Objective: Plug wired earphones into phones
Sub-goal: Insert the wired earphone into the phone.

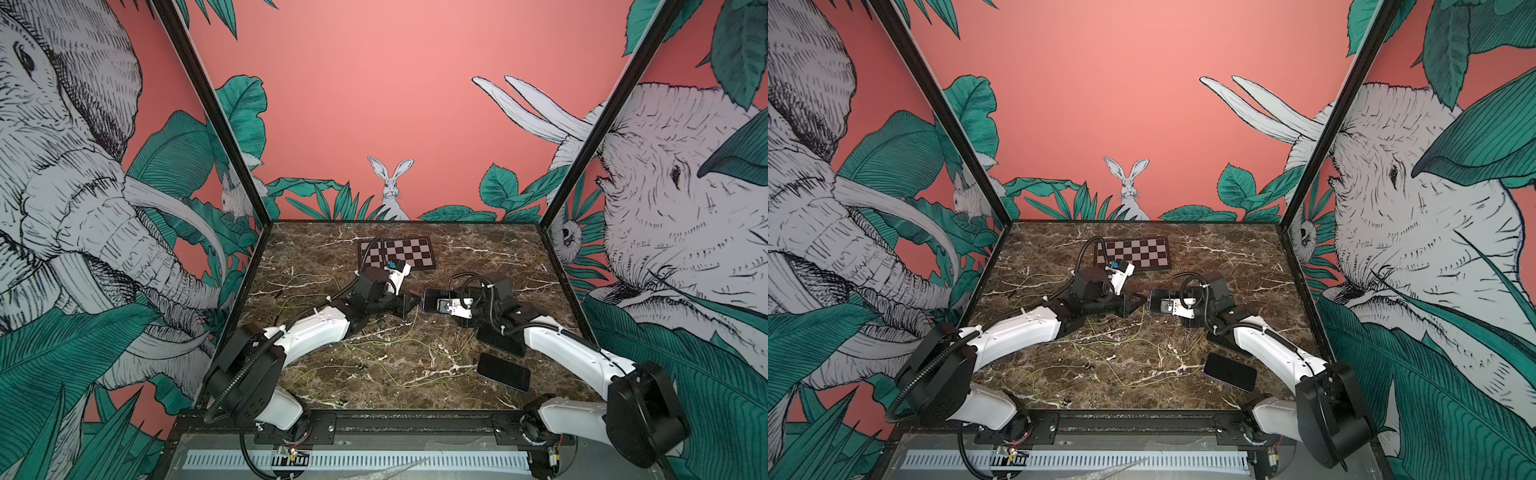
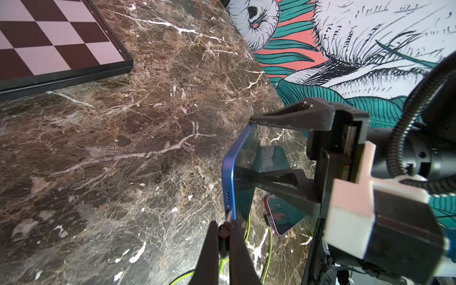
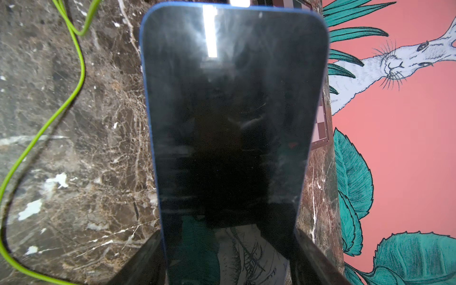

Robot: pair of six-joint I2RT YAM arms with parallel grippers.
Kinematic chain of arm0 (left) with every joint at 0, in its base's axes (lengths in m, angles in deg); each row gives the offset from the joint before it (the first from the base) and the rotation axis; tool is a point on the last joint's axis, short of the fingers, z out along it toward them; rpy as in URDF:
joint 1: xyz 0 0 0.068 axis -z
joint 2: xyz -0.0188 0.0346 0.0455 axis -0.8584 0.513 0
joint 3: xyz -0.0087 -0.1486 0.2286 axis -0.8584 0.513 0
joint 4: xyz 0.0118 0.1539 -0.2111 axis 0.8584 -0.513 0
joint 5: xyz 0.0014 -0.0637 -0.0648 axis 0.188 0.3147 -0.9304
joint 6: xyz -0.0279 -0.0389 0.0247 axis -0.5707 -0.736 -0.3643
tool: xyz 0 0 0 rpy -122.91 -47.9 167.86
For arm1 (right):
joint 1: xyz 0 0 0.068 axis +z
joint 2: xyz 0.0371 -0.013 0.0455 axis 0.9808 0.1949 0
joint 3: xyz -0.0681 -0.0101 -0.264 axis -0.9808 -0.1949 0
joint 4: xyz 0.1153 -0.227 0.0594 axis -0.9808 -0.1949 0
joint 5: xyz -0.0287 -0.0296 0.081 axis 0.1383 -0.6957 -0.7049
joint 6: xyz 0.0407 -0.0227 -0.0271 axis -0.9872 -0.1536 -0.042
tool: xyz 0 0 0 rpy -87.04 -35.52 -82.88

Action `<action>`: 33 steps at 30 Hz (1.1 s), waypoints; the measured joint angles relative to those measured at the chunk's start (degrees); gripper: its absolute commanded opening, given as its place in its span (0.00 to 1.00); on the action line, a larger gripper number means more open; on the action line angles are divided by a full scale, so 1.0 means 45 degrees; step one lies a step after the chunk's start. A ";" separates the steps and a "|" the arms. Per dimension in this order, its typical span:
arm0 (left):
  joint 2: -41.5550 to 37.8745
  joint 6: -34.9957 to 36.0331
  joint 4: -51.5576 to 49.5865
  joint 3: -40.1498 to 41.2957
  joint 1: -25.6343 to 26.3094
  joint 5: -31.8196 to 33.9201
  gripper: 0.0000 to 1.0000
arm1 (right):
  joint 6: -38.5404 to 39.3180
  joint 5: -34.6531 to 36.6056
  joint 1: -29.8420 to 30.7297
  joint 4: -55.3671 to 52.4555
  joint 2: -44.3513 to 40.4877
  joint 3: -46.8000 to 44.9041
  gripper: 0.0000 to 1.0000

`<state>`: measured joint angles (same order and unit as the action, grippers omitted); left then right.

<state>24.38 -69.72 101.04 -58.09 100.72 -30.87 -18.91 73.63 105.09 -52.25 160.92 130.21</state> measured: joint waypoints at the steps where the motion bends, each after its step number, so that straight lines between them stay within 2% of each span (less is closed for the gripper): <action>1: 0.0005 0.0000 0.0000 0.0000 0.0000 -0.0049 0.00 | 0.0000 0.0010 0.0019 0.0053 -0.0015 -0.0058 0.64; 33: 0.0010 0.0777 -0.0933 -0.0044 0.0005 -0.0238 0.00 | 0.0418 -0.0034 0.0155 0.0782 -0.0680 -0.0942 0.63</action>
<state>24.42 -66.22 96.84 -58.28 100.74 -31.94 -17.03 73.48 105.79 -48.73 157.86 125.97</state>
